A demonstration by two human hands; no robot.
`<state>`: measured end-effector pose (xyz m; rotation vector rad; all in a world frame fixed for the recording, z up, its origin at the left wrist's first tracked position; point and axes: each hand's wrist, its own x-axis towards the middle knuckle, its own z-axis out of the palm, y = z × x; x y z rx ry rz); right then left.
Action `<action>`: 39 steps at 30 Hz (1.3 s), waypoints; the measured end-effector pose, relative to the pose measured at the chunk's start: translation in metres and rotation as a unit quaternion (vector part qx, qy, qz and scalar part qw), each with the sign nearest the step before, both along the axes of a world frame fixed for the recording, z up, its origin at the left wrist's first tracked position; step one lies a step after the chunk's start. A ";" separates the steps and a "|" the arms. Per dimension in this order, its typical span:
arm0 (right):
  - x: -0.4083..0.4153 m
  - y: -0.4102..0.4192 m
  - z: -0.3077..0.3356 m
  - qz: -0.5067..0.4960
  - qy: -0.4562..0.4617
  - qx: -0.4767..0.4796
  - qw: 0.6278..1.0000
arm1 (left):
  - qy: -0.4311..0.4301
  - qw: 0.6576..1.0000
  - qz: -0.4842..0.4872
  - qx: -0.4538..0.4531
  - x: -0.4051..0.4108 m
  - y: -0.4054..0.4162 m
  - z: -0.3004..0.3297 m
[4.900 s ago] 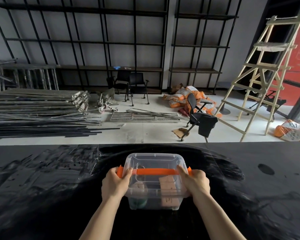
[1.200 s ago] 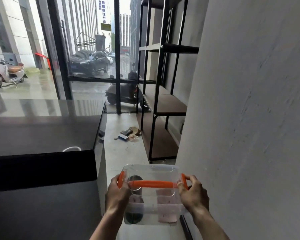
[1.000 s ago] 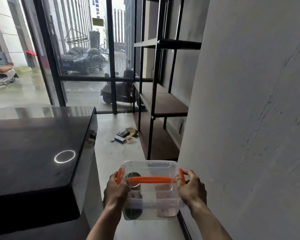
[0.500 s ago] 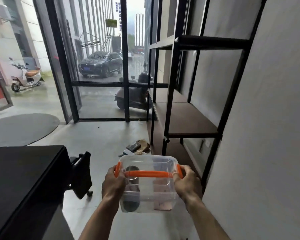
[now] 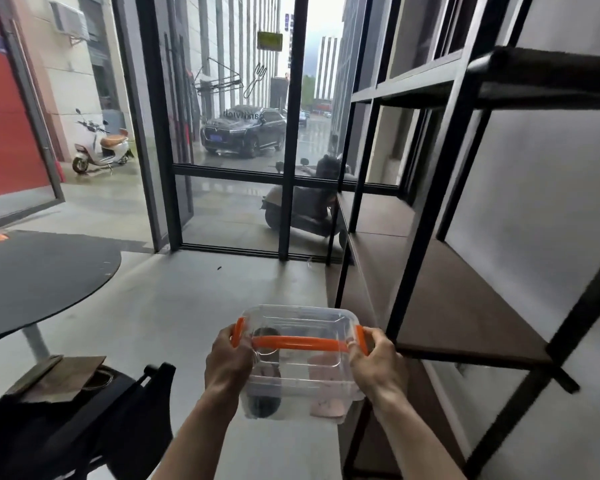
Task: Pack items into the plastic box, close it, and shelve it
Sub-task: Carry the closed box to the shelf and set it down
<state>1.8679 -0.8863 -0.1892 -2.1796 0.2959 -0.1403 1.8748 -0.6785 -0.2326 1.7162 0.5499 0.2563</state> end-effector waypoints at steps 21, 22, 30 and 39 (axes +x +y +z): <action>0.548 0.059 -0.022 -0.050 0.000 0.041 0.998 | 0.015 0.999 -0.020 0.042 0.554 0.058 -0.002; 0.574 0.054 -0.020 -0.053 -0.003 0.041 0.998 | 0.015 0.999 -0.022 0.042 0.581 0.052 0.000; 0.736 -0.008 0.001 -0.103 -0.016 0.052 0.993 | -0.022 0.995 -0.082 0.059 0.767 -0.008 0.026; 0.796 -0.141 -0.021 -0.306 -0.030 0.041 0.951 | -0.013 0.958 -0.283 0.044 0.902 -0.166 0.014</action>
